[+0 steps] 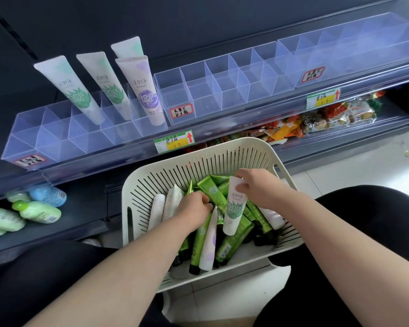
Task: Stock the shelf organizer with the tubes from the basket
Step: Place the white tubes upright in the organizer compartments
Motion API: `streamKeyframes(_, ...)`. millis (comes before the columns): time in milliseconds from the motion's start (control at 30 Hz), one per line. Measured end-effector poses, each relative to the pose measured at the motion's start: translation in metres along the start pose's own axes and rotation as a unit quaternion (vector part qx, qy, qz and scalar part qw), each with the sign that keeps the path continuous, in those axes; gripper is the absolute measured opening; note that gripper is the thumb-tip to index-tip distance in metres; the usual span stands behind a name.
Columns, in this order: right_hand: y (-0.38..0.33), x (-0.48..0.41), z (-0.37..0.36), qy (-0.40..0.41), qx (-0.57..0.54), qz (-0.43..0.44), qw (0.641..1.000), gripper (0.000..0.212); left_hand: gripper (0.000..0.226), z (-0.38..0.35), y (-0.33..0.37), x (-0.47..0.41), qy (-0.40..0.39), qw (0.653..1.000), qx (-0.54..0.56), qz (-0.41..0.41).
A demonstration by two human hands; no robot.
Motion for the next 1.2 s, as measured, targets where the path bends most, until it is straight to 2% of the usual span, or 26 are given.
streamKeyframes(67,0.001,0.001,0.004,0.029,-0.002,-0.002,1.000,0.034,0.022,-0.010,0.007,0.002,-0.022,0.999,-0.029,0.003)
streamKeyframes(200,0.002,0.005,0.012,0.080,-0.001,0.004,0.997,0.028,0.032,-0.025,0.010,0.003,-0.028,0.996,-0.078,0.017)
streamKeyframes(333,-0.003,0.009,0.021,0.104,0.004,0.018,0.994,0.026,0.015,-0.017,0.007,0.001,0.007,0.993,-0.111,0.030)
streamKeyframes(433,-0.011,0.010,0.025,0.124,0.022,0.038,0.991,0.021,0.019,0.007,0.006,0.003,0.053,0.996,-0.072,0.030)
streamKeyframes(600,-0.042,0.006,0.040,0.171,0.049,0.082,0.981,0.023,0.008,0.082,0.011,0.025,0.172,0.983,0.058,-0.028)
streamKeyframes(700,-0.077,0.004,0.056,0.201,0.058,0.120,0.970,0.026,0.015,0.130,0.003,0.043,0.248,0.963,0.096,-0.035)
streamKeyframes(833,-0.122,0.004,0.074,0.236,0.078,0.156,0.956,0.029,0.013,0.185,-0.013,0.073,0.328,0.931,0.153,-0.050)
streamKeyframes(1000,-0.163,0.007,0.090,0.257,0.093,0.170,0.947,0.028,0.013,0.262,-0.013,0.115,0.425,0.868,0.229,-0.119)
streamKeyframes(1133,-0.188,0.005,0.103,0.273,0.117,0.189,0.936,0.028,0.016,0.317,0.001,0.133,0.476,0.824,0.265,-0.154)
streamKeyframes(1200,-0.197,0.002,0.108,0.281,0.129,0.194,0.931,0.027,0.018,0.334,0.010,0.131,0.487,0.818,0.258,-0.166)
Point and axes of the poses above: each hand's wrist, its own x-axis away from the middle knuckle, its own z-axis out of the back of the hand, y = z × x, the point moved 9 cm from there along -x, towards the middle knuckle, and after that the axes turned 5 degrees about z, right-handed, at the moved point
